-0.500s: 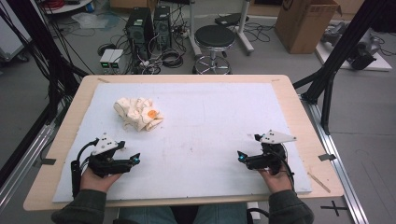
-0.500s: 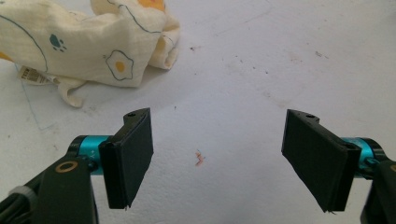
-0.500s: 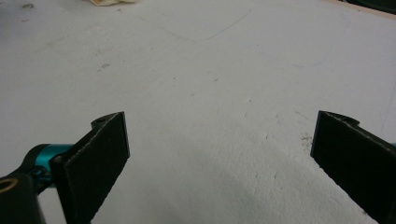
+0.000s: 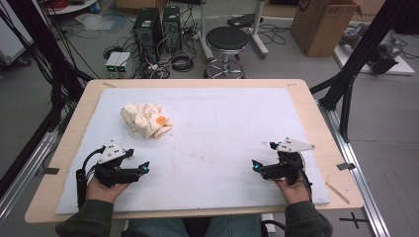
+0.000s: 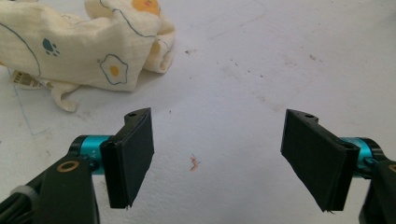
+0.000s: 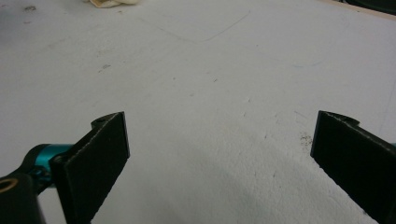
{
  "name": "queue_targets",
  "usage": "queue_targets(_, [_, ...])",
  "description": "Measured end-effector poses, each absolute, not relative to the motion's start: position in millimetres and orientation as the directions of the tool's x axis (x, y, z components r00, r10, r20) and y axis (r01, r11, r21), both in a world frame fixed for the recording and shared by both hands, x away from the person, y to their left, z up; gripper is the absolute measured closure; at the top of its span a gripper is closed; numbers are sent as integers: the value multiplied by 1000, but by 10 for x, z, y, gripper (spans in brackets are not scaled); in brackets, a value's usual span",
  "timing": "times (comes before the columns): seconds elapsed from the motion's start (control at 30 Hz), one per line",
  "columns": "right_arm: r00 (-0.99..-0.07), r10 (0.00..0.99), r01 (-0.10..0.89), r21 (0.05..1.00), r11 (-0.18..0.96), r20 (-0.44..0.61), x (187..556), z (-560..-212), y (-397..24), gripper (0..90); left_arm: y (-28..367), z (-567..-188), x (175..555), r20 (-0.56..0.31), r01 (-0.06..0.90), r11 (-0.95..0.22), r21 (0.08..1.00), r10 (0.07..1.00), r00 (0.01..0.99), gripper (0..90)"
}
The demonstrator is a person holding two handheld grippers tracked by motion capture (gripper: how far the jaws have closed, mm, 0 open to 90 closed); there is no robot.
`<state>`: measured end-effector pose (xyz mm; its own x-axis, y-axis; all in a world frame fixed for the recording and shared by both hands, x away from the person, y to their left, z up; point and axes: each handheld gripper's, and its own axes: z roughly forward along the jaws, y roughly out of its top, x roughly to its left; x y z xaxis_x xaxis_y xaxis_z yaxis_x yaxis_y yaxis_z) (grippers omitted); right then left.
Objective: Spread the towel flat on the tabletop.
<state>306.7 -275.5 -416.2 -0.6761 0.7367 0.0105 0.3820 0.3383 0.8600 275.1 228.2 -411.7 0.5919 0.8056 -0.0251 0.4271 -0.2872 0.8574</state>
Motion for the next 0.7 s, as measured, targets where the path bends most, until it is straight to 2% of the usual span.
queue_targets(0.47, [-674,739,381,862,334,11,3056,-4156,-2752,36,2299,-4079,2737,-15,390,-263,882,813,582,266])
queue_targets(0.7, [-674,738,372,866,333,5,3046,-4141,-2747,36,2317,-4032,2789,-65,384,-185,905,831,553,273])
